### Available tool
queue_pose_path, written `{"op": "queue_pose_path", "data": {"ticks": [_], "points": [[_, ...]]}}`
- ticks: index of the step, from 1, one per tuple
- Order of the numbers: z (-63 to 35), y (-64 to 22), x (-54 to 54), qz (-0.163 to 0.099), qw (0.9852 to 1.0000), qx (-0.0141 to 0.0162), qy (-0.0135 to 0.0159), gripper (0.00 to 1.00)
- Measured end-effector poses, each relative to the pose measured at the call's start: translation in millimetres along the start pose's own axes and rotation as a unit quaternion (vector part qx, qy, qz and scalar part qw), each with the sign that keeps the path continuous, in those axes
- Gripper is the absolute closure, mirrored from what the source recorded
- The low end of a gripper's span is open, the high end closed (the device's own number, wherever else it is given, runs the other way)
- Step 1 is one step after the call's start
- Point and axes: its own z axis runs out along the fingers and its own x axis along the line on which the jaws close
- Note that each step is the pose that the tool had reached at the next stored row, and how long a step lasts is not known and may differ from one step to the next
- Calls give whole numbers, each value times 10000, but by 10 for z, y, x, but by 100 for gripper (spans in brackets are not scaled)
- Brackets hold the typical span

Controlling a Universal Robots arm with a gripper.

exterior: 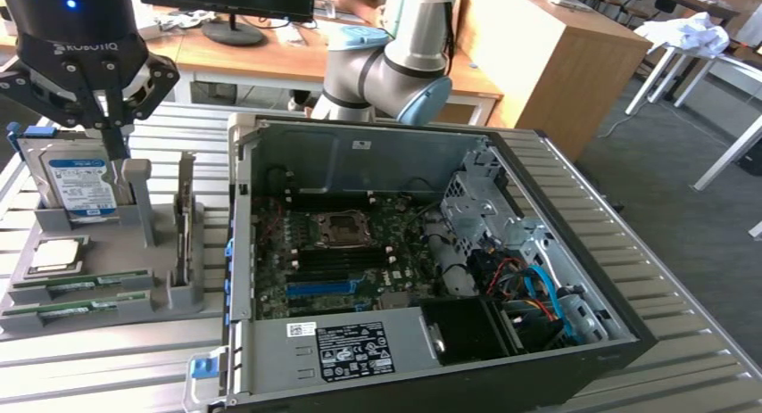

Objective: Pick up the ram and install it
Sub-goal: 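Pick up the ram and move it above insertion slot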

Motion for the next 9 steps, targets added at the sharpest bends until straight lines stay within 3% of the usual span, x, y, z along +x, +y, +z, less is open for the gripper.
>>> {"op": "queue_pose_path", "data": {"ticks": [9], "points": [[0,0,0,-152,9999,0,8,90]]}}
